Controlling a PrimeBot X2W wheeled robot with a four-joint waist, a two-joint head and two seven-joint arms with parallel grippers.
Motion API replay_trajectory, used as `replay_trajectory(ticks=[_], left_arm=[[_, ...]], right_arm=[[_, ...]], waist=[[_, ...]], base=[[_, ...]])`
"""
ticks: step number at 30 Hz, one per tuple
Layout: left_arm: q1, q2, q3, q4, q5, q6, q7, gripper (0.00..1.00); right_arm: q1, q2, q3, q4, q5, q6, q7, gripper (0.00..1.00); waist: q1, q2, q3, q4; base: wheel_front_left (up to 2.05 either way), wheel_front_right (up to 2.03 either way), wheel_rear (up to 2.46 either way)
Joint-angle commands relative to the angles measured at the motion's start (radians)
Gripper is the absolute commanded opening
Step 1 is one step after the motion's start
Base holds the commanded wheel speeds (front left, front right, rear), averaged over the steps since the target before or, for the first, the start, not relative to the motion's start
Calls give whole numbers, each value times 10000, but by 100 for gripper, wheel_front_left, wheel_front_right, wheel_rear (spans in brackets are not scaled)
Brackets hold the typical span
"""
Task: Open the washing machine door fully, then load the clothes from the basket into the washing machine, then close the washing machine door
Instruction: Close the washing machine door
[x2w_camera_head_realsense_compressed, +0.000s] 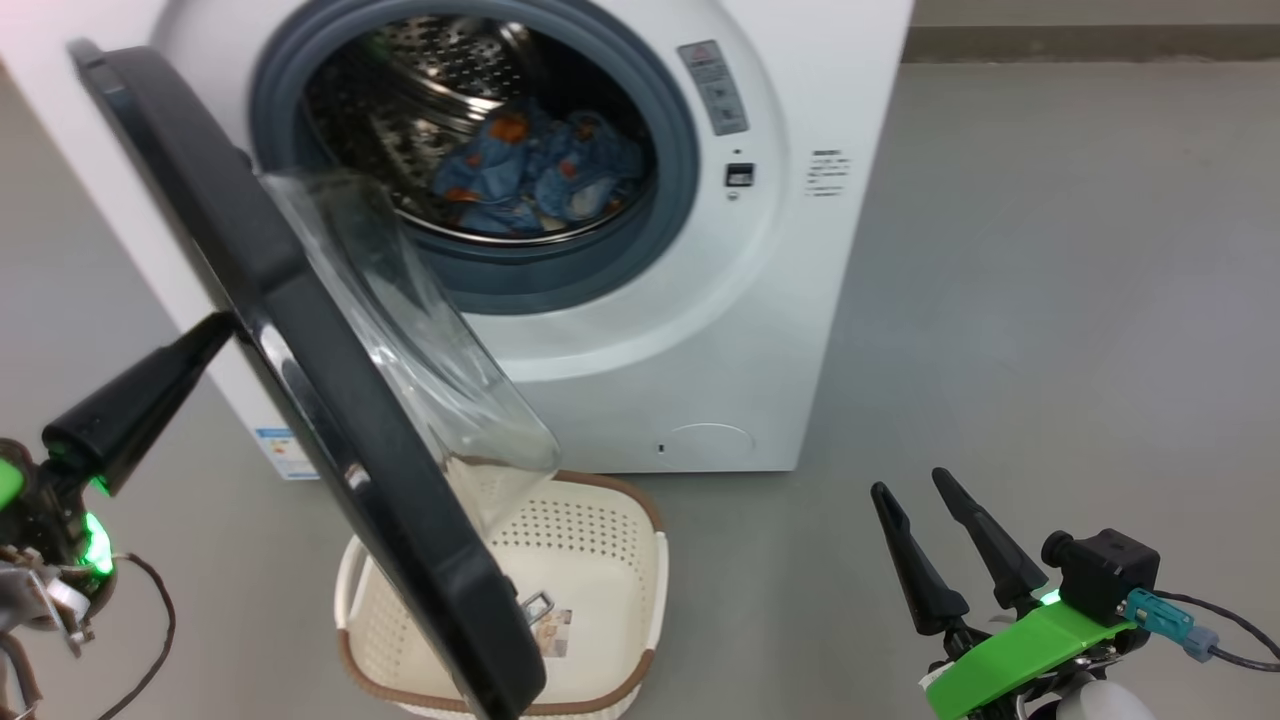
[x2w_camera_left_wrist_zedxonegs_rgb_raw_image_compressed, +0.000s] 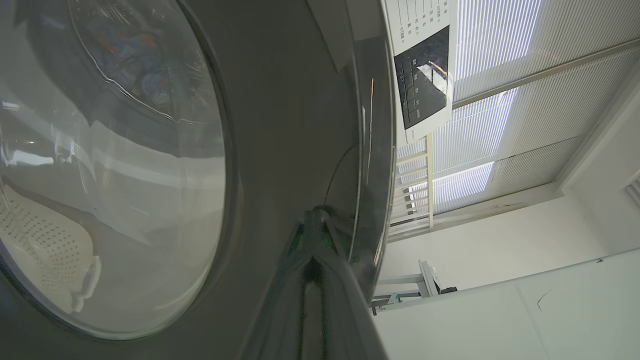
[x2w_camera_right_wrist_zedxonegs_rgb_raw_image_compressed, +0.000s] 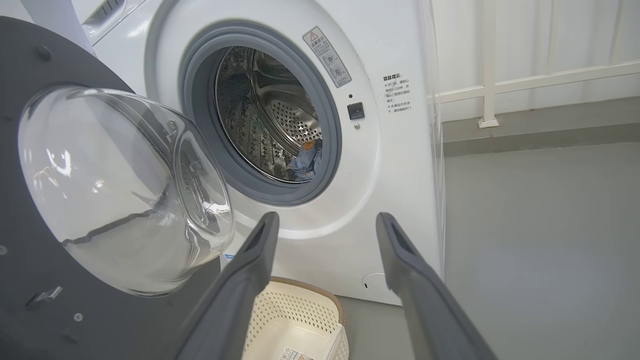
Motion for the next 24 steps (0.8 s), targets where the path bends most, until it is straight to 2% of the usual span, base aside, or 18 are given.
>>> replay_trajectory(ticks=[1,13,24], left_arm=[[-554,203,260,-185,110,-108,-55,0],[-1230,-197,48,492,481,-538,-708,0],[-1889,-318,-34,1247,888,-992,-1273,0]], right_arm=[[-205,-36,173,-274,30,16,-49,100],[-348,-46,77,-361,-12,16,-49,100],[-448,23,-8,-426,-37,16,-49,100]], waist=[[0,-1,70,-340],[0,-1,421,-1495],[0,-1,793,-2450]], base=[[0,0,0],[0,0,0],[0,0,0]])
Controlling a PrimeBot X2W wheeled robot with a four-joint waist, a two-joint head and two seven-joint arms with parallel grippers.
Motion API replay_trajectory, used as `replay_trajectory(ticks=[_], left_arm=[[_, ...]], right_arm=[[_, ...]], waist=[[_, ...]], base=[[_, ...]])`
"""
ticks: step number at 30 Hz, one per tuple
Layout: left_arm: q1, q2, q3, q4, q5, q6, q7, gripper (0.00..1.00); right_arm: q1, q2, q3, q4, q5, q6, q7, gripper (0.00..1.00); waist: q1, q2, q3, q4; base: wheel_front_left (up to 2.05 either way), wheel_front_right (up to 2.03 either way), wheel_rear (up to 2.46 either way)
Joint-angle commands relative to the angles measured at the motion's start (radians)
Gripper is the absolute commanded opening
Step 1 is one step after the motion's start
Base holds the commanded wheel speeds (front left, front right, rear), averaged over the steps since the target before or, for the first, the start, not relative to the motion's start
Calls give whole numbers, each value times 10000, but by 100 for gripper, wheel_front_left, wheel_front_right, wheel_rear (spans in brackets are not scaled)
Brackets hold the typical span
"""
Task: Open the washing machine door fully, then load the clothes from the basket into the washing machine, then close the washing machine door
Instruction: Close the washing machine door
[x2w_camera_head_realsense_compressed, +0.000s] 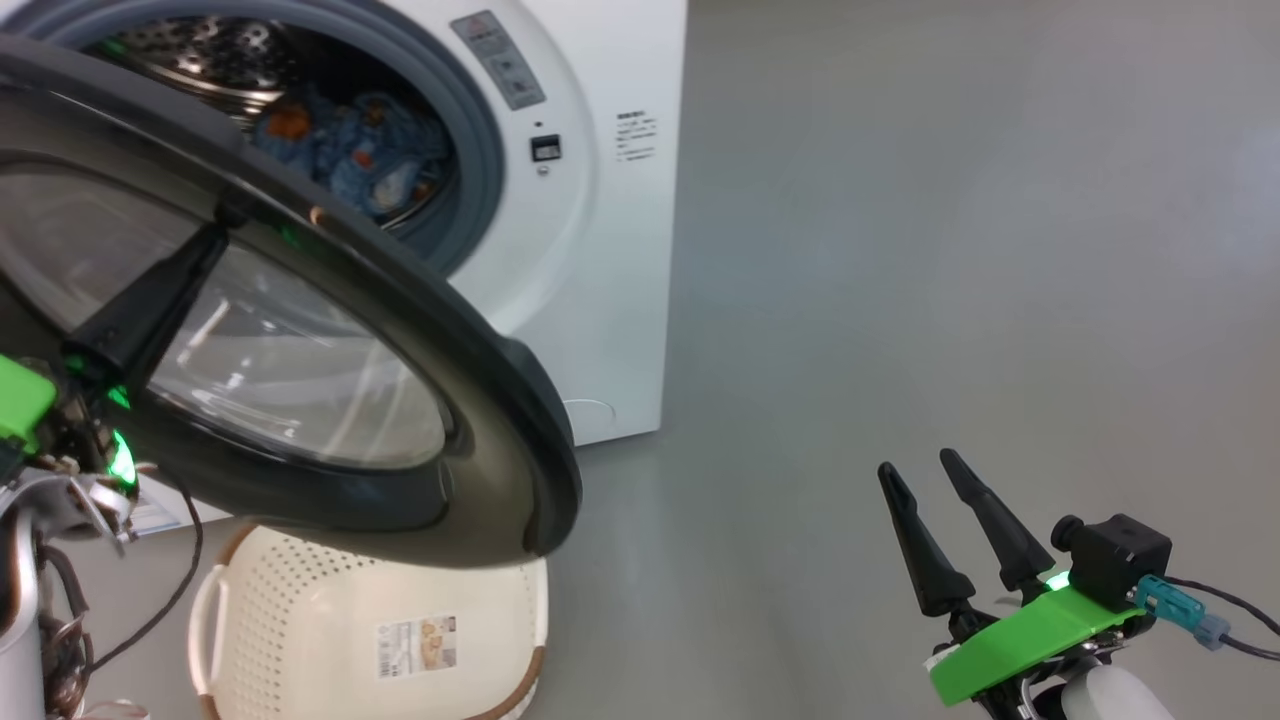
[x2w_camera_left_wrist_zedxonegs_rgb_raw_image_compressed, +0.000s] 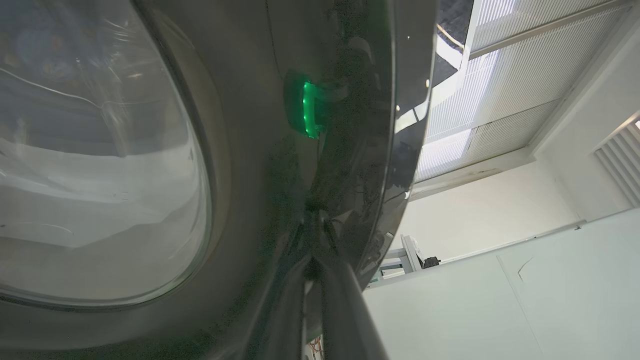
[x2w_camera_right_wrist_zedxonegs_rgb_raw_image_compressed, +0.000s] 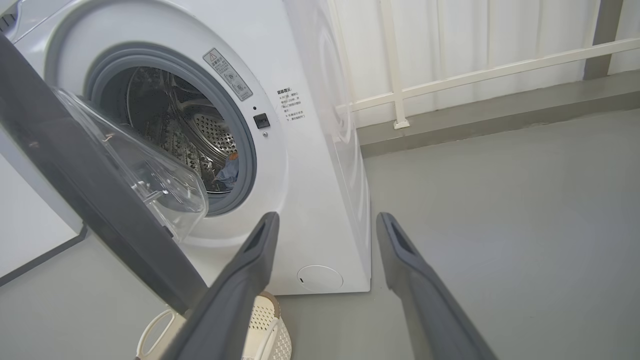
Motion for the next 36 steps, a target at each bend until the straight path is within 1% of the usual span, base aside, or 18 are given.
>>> replay_trajectory(ticks=[1,11,21,28,36], left_arm=[[-549,257,289,-122,215,-189,-93,0],[-1324,167,208,781,494,-614,-545,0],[-2042,383,389,1841,832,-1047,-1053,0],[-2363,521,410,2243,983,-1249,-1204,0],[-2518,529,386,2496,1019,-1405,-1258,0]], right_arm=[[-321,14,170,-285,-29,16,-49,100],[-477,64,126,-320,-62,16,-49,100],[-528,199,99,-351,-78,16,-49,100],[-511,260,11,-403,-108,16,-49,100],[-547,306,-45,-413,-139,16,-49,100]], waist=[[0,-1,193,-285],[0,-1,415,-623],[0,-1,648,-1032],[0,-1,811,-1250],[0,-1,863,-1298]], base=[[0,0,0],[0,0,0],[0,0,0],[0,0,0],[0,0,0]])
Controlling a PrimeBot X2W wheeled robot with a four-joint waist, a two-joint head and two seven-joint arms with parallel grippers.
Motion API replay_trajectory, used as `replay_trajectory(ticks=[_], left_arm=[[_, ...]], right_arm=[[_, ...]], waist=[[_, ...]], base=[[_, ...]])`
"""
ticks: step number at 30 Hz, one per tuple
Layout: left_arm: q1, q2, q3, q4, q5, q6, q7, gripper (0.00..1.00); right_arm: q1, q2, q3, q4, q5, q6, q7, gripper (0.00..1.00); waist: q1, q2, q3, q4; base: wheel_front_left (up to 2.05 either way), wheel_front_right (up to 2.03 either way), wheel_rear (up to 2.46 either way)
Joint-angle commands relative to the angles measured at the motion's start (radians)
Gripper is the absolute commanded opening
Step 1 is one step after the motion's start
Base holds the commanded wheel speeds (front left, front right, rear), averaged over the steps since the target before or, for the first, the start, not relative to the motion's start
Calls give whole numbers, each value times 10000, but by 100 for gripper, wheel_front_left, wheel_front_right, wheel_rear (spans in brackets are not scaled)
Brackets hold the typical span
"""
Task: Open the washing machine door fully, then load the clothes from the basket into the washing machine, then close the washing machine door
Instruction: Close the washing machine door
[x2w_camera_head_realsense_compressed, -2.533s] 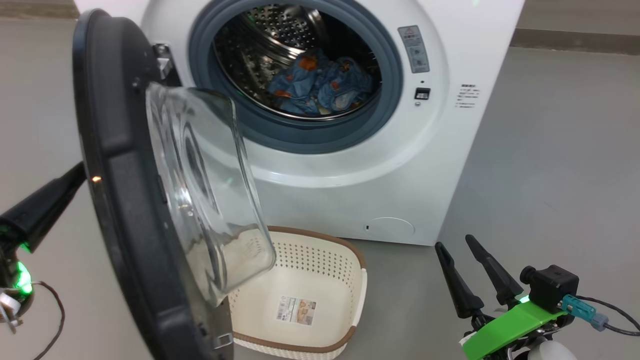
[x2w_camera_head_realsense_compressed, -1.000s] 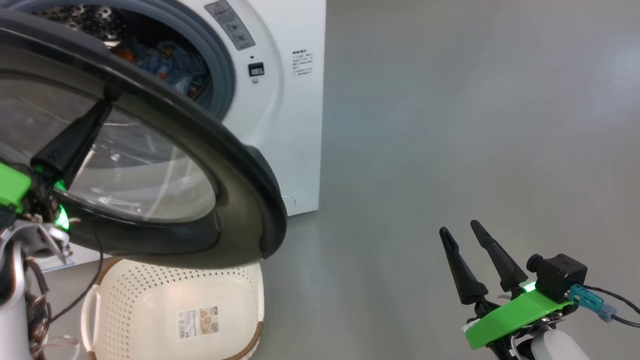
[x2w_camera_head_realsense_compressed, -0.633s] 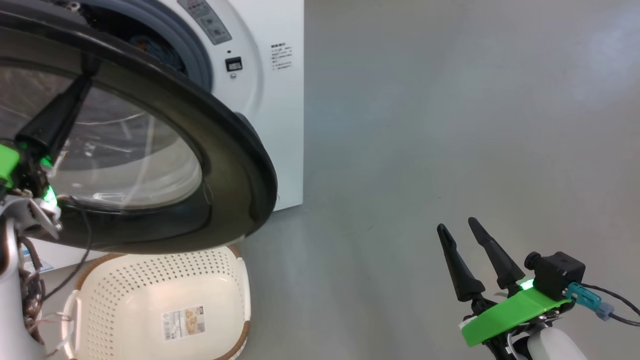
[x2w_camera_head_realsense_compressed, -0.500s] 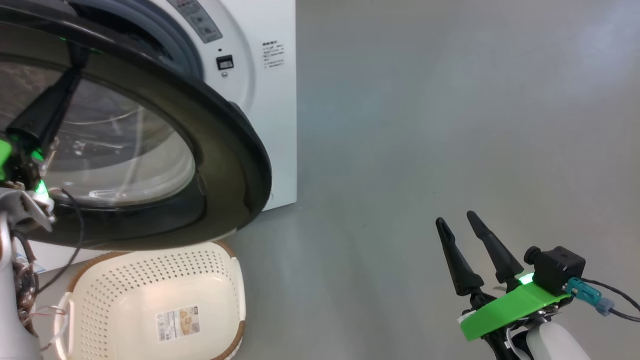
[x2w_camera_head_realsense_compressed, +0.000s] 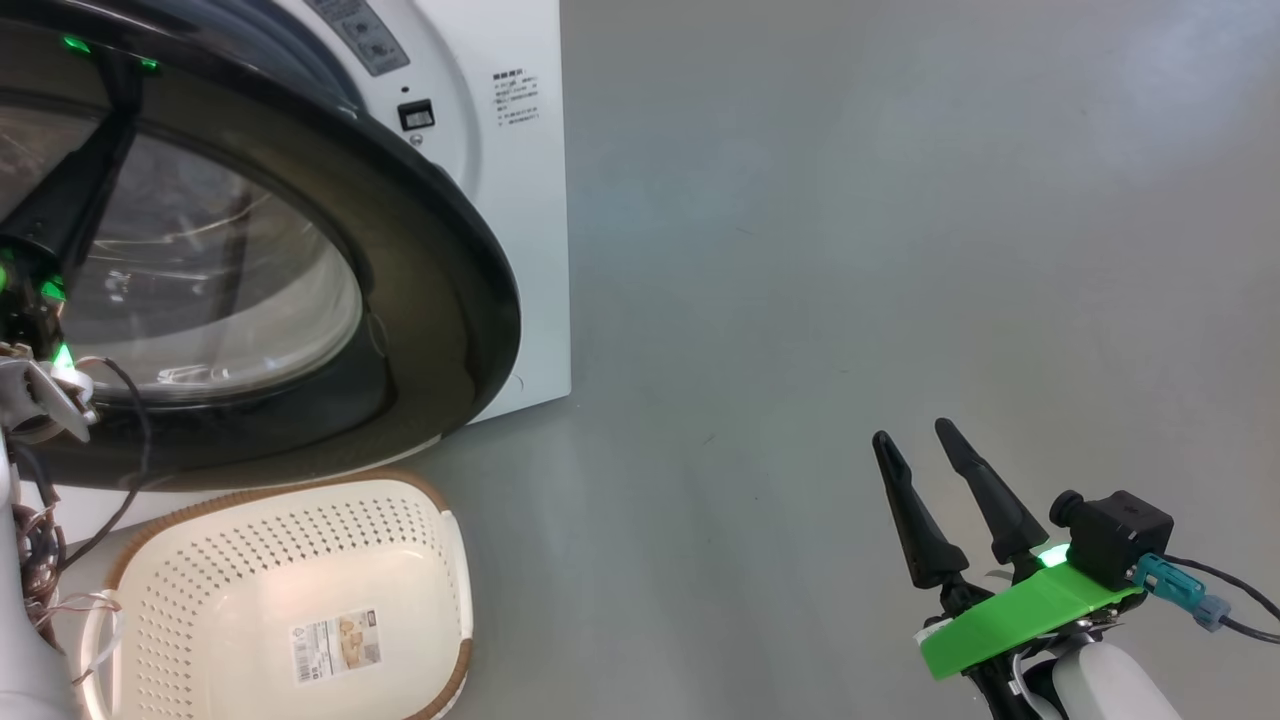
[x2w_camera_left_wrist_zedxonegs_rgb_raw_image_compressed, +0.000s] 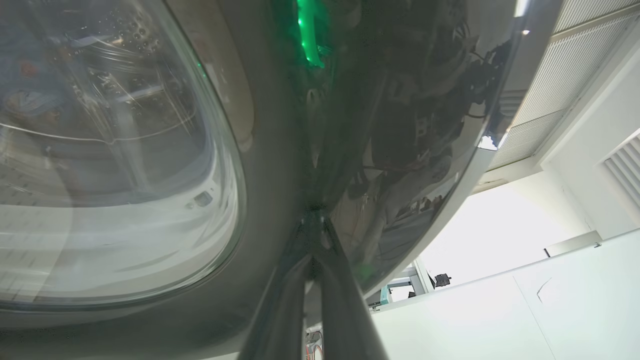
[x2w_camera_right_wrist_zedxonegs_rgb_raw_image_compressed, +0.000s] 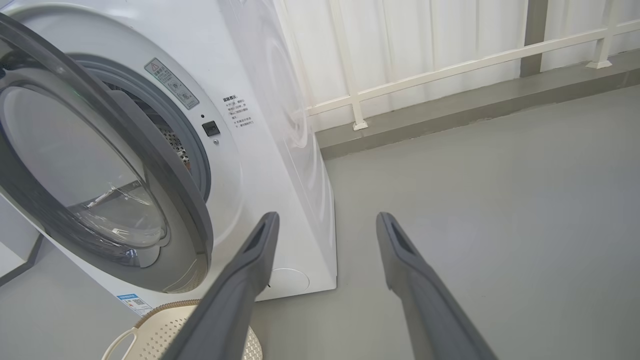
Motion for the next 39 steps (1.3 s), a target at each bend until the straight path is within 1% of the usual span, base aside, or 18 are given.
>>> replay_trajectory(ticks=[1,14,24,25,26,28,29,30,33,36,37,39], left_arm=[[-463,428,270,-225,49,-109,-5,0],[-215,345,342,-422,-129,-81,125,0],[491,392,416,-1072,-139,-52,248,0],[575,395,439,-1113,-142,-60,246,10],[662,396,467,-1151,-142,-70,236,30],[837,405,524,-1231,-145,-111,220,75],[934,428,526,-1287,-97,-159,196,92],[1044,455,518,-1348,-29,-229,162,100],[1474,593,437,-1523,303,-550,21,100],[1988,765,297,-1683,752,-1011,-183,100],[2316,857,273,-1824,1066,-1275,-411,100],[2643,850,278,-1935,1270,-1494,-643,100]], right_arm=[[-211,-5,135,-268,-115,16,-48,100],[-194,-35,125,-202,-132,16,-48,100],[-82,-160,78,-164,-126,16,-48,100],[-74,-173,86,-158,-130,16,-48,100],[-66,-188,97,-151,-130,16,-48,100],[-59,-231,112,-131,-121,16,-48,100],[-54,-256,113,-122,-115,16,-48,100],[-48,-280,118,-115,-109,16,-48,100],[-10,-345,136,-97,-96,16,-48,100],[11,-399,163,-91,-86,16,-48,100],[10,-432,181,-96,-77,16,-48,100],[28,-465,178,-108,-72,16,-48,100]], waist=[[0,0,3,17],[0,0,-117,248],[0,0,-337,559],[0,0,-377,601],[0,0,-419,642],[0,0,-505,726],[0,0,-546,774],[0,0,-586,820],[0,0,-709,957],[0,0,-786,1061],[0,0,-812,1115],[0,0,-842,1170]], base=[[0,0,0],[0,0,0],[0,0,0],[0,0,0],[0,0,0],[0,0,0],[0,0,0],[0,0,0],[0,0,0],[0,0,0],[0,0,0],[0,0,0]])
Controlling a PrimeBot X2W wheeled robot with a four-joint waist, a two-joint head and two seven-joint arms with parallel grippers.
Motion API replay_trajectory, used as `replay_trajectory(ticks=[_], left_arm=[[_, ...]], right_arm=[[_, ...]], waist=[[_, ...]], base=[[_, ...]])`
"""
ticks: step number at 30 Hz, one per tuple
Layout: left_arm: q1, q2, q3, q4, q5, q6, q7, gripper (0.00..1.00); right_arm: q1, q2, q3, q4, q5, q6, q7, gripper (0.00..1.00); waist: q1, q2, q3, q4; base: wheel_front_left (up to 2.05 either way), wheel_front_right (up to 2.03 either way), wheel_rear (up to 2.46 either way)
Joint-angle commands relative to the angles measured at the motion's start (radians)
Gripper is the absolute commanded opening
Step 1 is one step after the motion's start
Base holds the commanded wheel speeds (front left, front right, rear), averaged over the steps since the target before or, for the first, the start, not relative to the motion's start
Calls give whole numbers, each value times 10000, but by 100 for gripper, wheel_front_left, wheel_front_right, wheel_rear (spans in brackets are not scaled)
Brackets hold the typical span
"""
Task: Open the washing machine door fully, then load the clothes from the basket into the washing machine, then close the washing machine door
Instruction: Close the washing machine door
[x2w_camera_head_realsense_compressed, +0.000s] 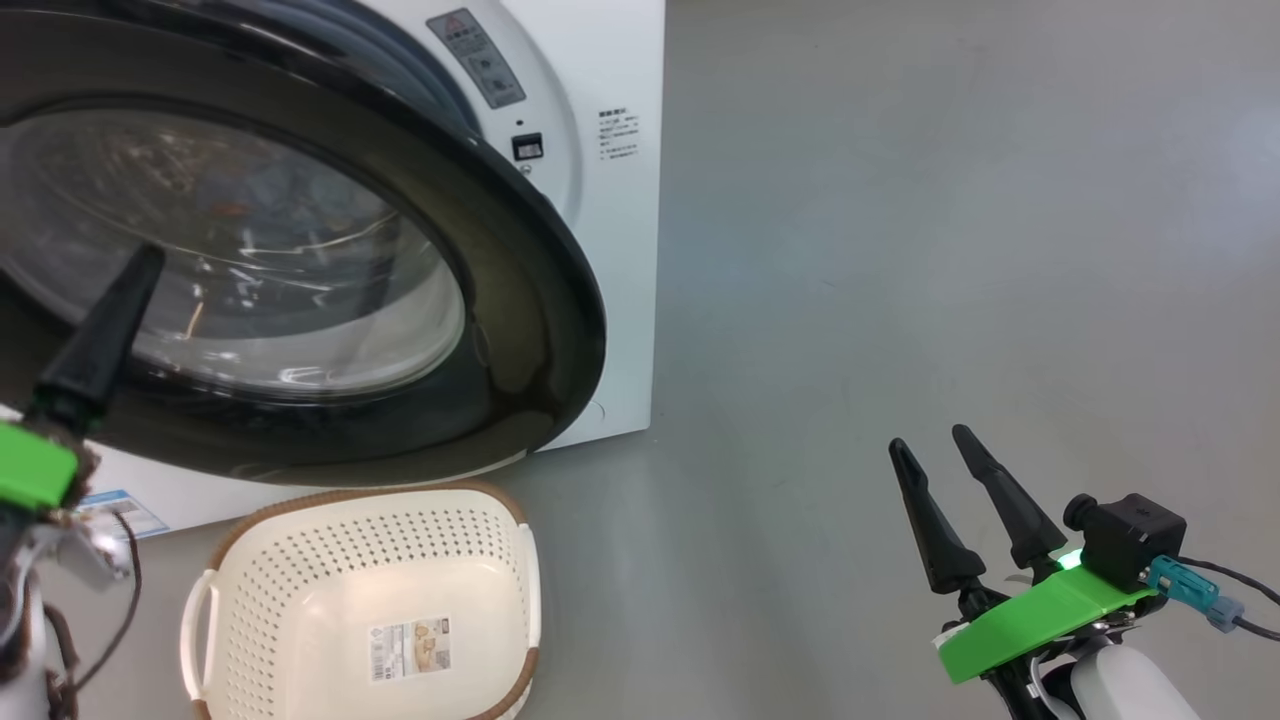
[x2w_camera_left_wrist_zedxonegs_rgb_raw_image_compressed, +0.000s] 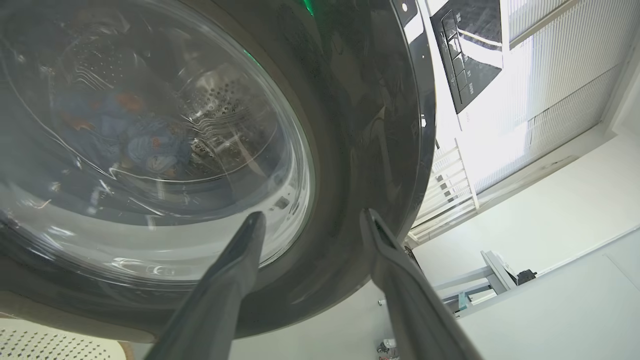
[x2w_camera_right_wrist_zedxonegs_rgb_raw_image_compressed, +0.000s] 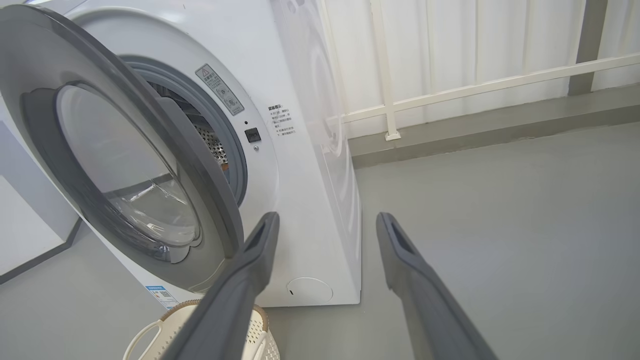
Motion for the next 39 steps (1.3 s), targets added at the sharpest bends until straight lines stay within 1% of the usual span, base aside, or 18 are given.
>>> replay_trajectory(ticks=[1,4,8,10,15,18,19,24,32,34,39], left_arm=[[7,418,394,-353,98,-161,-154,100],[497,566,456,-475,648,-512,-630,100],[1067,528,603,-485,1158,-935,-1363,100],[1360,564,622,-489,1591,-1144,-1804,100],[2027,489,541,-463,2630,-1500,-3040,100],[2371,372,483,-371,3034,-1616,-3702,100],[2371,372,483,-371,3034,-1616,-3702,100],[2977,244,284,-152,3680,-1727,-4639,100],[3947,9,-22,122,4850,-1769,-6066,100],[4112,-76,-118,253,4981,-1779,-6328,100],[4477,-85,-437,597,5679,-1797,-7061,100]], right_arm=[[0,-133,179,-249,-14,16,-48,100],[21,-187,159,-276,-11,16,-48,100],[18,-262,130,-297,0,16,-48,100],[-8,-294,121,-307,8,16,-48,100],[-26,-330,86,-308,4,16,-48,100],[3,-356,96,-285,-11,16,-48,100],[3,-356,96,-285,-11,16,-48,100],[5,-426,109,-253,8,16,-48,100],[86,-429,101,-256,19,16,-48,100],[118,-423,99,-246,20,16,-48,100],[172,-423,129,-224,34,16,-48,100]], waist=[[0,0,-39,65],[0,0,-32,138],[0,0,-18,212],[0,0,6,229],[0,0,-33,285],[0,0,-124,335],[0,0,-124,335],[0,0,-250,425],[0,0,-353,614],[0,0,-386,667],[0,0,-494,792]], base=[[0,0,0],[0,0,0],[0,0,0],[0,0,0],[0,0,0],[0,0,0],[0,0,0],[0,0,0],[0,0,0],[0,0,0],[0,0,0]])
